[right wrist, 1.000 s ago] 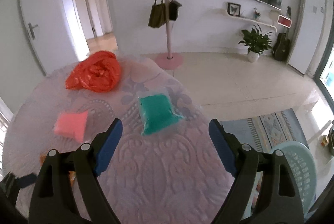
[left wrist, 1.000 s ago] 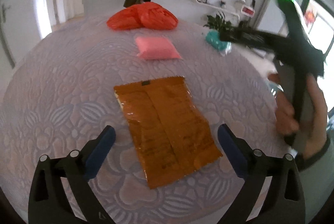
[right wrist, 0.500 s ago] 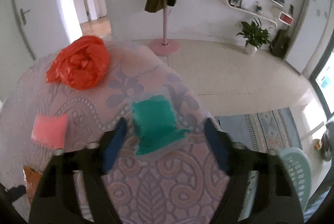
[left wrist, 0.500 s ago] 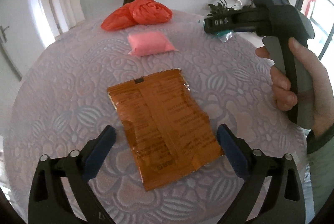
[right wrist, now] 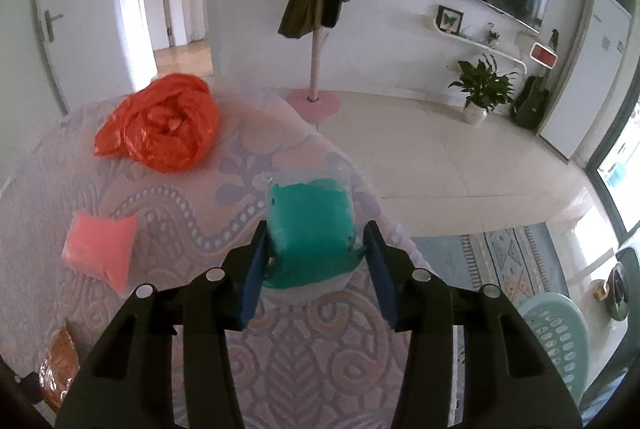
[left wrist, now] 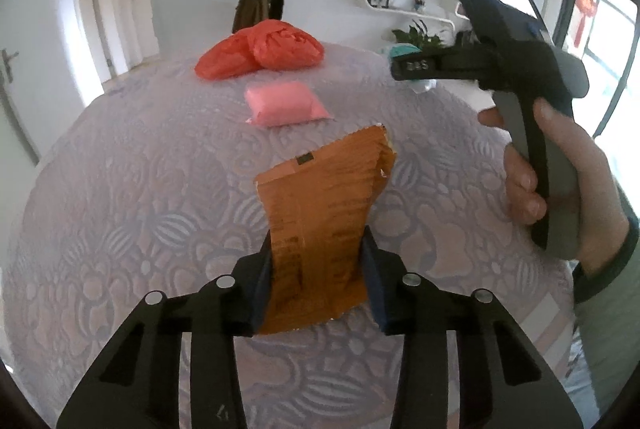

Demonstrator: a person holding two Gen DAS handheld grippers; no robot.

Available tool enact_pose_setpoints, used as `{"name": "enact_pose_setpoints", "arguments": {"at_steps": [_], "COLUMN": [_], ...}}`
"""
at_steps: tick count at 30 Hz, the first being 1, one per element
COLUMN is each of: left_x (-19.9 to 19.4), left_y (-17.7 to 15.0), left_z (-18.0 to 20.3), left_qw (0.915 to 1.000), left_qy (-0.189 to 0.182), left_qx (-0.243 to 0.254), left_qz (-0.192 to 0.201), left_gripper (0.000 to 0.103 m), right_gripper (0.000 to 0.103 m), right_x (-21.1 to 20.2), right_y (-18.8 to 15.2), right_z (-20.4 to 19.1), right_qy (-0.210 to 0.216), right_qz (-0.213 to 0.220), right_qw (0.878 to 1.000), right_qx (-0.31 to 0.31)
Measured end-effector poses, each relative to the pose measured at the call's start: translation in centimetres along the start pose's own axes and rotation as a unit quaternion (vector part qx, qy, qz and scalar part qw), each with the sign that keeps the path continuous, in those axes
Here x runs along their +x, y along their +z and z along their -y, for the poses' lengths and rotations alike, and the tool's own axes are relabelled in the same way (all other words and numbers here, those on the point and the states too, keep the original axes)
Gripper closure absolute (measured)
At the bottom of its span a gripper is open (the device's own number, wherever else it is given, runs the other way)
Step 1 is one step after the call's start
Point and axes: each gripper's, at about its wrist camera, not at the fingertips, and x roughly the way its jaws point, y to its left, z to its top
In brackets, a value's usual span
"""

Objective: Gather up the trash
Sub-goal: 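Grasp the orange snack wrapper with the left tool while the right grasps the teal packet, then carry wrapper and teal packet to the basket and open both tools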

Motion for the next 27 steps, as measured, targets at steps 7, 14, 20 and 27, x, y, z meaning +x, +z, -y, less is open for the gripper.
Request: {"name": "enact_pose_setpoints", "arguments": {"at_steps": [7, 14, 20, 27], "left_x": [-1.1, -3.6, -4.1, -3.8], "left_y": [0.3, 3.2, 7.0, 10.5], "left_z": [-1.2, 0.0, 2.8, 10.1], "left_qw": [0.9980, 0.9966, 0.9935, 0.9849], "left_qy": [-0.048, -0.057, -0.078, -0.134], "left_qx": [-0.039, -0.016, 0.004, 0.051], "left_qz": [0.015, 0.057, 0.083, 0.097], "left_gripper": [0.067, 0.067, 0.067, 0.067], "right_gripper": [0.061, 0.062, 0.062, 0.062], "right_x": [-2.9, -6.9, -12.4, -16.4], "right_y": [-0.4, -1.7, -3.0, -6.4], "right_z": [2.6, 6.1, 10.5, 17.2], "right_qy": [0.016, 0.007, -0.025, -0.076], "right_qz": [0.067, 0.105, 0.145, 0.152], "right_qw": [0.996, 0.989, 0.980, 0.969], "right_qx": [0.052, 0.106, 0.131, 0.180]}}
